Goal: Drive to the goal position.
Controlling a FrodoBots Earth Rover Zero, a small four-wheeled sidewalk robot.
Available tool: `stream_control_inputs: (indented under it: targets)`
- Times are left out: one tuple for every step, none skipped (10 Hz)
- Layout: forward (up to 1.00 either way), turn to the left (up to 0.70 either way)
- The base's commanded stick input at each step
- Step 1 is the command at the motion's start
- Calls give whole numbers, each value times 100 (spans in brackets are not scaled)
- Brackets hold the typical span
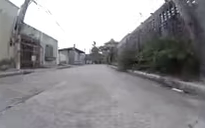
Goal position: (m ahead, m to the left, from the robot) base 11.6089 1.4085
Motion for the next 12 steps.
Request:
stream_control_inputs:
  targets:
    - [100, 0]
    - [100, 0]
    - [100, 0]
    - [100, 0]
    - [100, 0]
    - [100, 0]
    - [100, 0]
    - [100, 0]
    - [100, 0]
    - [95, 0]
    - [31, 0]
    - [0, 0]
